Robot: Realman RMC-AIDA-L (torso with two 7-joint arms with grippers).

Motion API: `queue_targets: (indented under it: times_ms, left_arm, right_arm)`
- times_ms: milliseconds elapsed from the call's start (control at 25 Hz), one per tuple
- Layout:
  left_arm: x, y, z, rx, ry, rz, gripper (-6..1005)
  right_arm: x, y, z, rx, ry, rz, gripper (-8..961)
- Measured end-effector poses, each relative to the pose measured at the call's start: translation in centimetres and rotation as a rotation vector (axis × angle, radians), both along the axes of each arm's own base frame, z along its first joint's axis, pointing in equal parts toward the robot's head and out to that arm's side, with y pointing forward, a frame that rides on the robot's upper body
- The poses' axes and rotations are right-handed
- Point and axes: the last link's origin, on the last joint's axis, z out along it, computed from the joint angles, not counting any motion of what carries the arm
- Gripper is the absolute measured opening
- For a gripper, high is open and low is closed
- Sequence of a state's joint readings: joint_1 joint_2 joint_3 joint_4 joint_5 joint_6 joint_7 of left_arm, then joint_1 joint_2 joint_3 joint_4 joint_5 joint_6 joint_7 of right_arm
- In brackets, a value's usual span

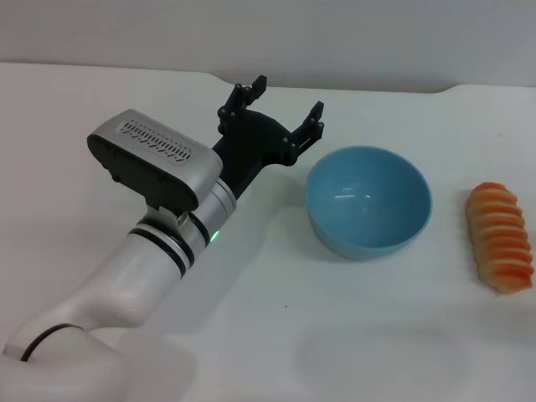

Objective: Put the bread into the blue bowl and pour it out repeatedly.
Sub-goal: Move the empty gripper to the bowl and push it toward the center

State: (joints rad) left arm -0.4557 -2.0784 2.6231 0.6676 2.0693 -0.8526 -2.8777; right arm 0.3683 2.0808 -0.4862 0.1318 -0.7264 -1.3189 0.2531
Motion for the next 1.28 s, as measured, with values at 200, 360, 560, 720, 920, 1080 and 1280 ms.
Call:
queue_targets:
  times_ms: [200, 360, 560, 720, 920, 1080, 1280]
  left_arm:
    - [0.0, 0.0, 0.0, 0.0, 0.0, 0.002, 848]
    - [-0.1, -0.1, 0.0, 0.0, 0.001, 0.003, 848]
    - [0.4, -0.1, -0.1, -0.006, -0.022, 0.008, 847]
    - [1.2, 0.1, 0.1, -0.014, -0.061, 0.028, 847]
    - [2.5, 2.7, 0.7, -0.131, -0.099, 0.168, 847]
    - [3.2, 4.0, 0.8, -0.219, -0.065, 0.214, 848]
    - [4.8, 6.0, 1.6, -0.407, 0.009, 0.293, 849]
  right_arm:
    - [0.0, 0.1, -0.1, -0.006, 0.003, -0.003, 740]
    - [0.1, 0.0, -0.2, -0.011, 0.006, -0.011, 740]
    - [0.2, 0.1, -0.4, -0.02, 0.035, -0.016, 741]
    - [0.3, 0.0, -0.3, -0.018, 0.07, -0.016, 741]
    - [0.4, 0.0, -0.5, -0.034, 0.058, -0.022, 740]
    - [0.5, 0.1, -0.7, -0.043, 0.059, -0.029, 741]
    - [0.5, 0.1, -0.5, -0.04, 0.054, -0.029, 741]
